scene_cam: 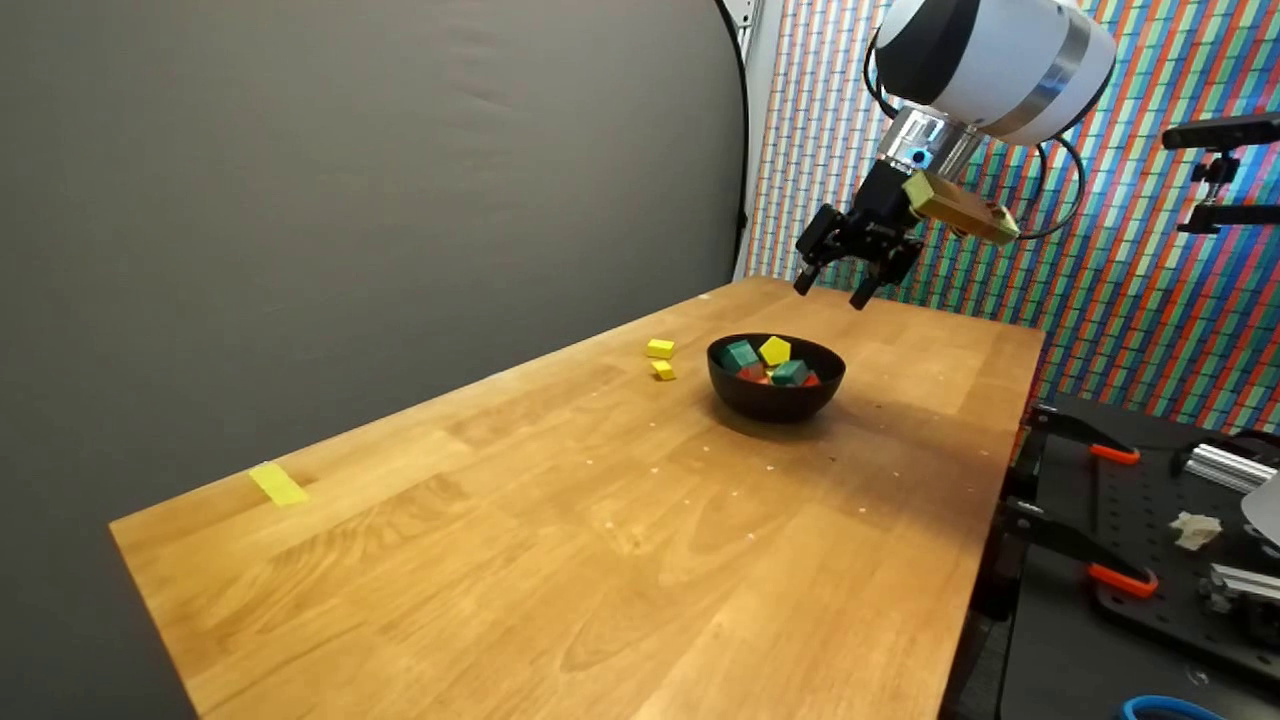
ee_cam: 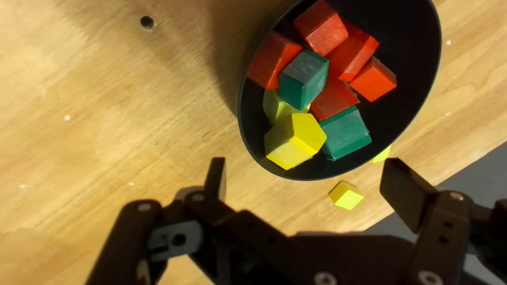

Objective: Put all the toy blocks into the bowl.

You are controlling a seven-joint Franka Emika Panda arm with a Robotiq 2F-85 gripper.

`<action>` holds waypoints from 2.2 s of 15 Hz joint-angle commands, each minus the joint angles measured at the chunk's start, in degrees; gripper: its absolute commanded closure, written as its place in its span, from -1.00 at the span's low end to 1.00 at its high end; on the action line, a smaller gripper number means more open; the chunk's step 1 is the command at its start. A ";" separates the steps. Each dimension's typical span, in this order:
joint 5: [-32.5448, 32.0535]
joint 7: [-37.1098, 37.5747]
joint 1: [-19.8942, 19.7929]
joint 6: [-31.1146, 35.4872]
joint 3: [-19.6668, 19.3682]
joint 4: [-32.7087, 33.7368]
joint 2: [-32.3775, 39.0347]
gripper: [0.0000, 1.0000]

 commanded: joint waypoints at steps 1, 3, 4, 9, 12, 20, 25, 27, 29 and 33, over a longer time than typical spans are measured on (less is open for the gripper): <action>-15.29 1.07 1.29 -2.25 -4.67 -7.23 -8.39 -1.00; -24.91 0.11 -6.95 -3.22 -0.31 -3.40 -3.78 -1.00; -29.72 0.05 -9.69 -5.26 0.57 -3.36 -4.82 -1.00; -44.38 3.41 -8.73 -6.90 -4.89 -1.97 -5.44 -1.00; -47.15 4.16 -10.03 -7.87 -4.00 -2.15 -7.63 -1.00; -75.21 3.67 -3.45 -11.22 -5.99 8.57 0.99 -1.00; -80.19 -1.06 2.59 -16.97 -7.38 20.71 15.29 -1.00; -82.26 0.10 5.09 -18.90 -8.79 26.69 20.14 -1.00; -80.81 -0.34 6.18 -19.97 -9.16 32.52 24.62 -1.00; -79.14 2.99 8.57 -19.92 -10.28 43.22 31.79 -1.00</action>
